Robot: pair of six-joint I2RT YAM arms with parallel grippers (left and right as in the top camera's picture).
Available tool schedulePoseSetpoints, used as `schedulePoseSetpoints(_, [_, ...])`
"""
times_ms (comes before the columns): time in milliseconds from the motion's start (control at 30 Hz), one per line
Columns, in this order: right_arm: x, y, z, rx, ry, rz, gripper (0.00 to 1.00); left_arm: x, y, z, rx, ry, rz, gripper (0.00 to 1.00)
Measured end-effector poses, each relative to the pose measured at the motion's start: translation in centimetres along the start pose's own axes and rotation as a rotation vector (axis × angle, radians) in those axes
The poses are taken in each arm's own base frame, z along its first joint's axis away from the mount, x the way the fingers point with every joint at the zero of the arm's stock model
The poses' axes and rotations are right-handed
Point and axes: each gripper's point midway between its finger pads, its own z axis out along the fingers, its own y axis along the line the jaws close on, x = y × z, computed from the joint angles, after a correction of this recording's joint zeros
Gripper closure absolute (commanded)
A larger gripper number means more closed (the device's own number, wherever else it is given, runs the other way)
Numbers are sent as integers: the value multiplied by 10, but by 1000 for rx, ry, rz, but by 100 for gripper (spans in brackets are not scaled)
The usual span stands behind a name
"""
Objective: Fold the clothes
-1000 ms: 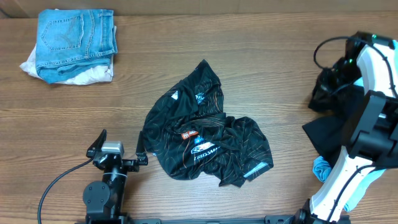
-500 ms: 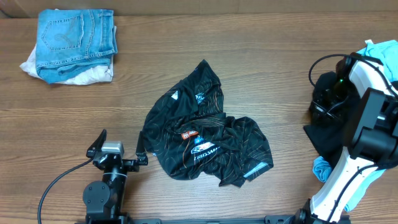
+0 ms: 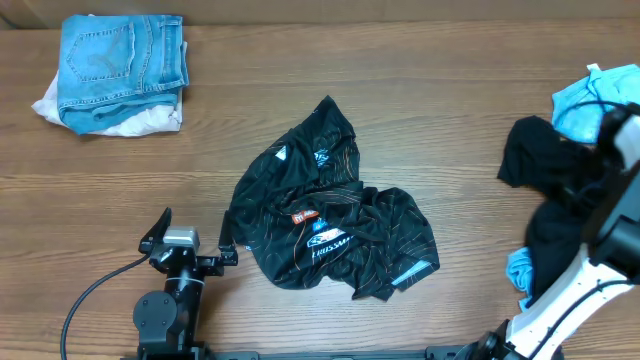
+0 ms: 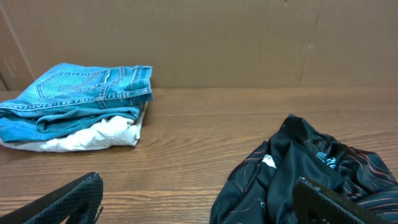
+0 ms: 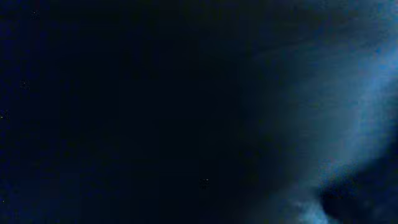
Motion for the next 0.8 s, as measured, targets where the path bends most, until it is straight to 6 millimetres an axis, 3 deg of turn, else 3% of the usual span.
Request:
schedulePoseSetpoints(233, [-21, -88, 15, 15, 41, 255, 86, 0, 0, 0, 0, 0, 0, 0])
schedulePoseSetpoints(333, [-35, -116, -3, -8, 21, 336, 86, 0, 0, 0, 0, 0, 0, 0])
schedulePoseSetpoints(400, [-52, -122, -31, -49, -31, 360, 82, 0, 0, 0, 0, 0, 0, 0])
schedulePoseSetpoints(500, [-67, -114, -66, -125, -99, 346, 79, 0, 0, 0, 0, 0, 0, 0])
schedulePoseSetpoints(567, [-75, -92, -104, -225, -158, 282, 78, 0, 0, 0, 0, 0, 0, 0])
schedulePoseSetpoints(667, [-57, -60, -129, -289, -138, 175, 78, 0, 0, 0, 0, 0, 0, 0])
schedulePoseSetpoints(800, [-29, -19, -138, -316, -74, 41, 78, 0, 0, 0, 0, 0, 0, 0])
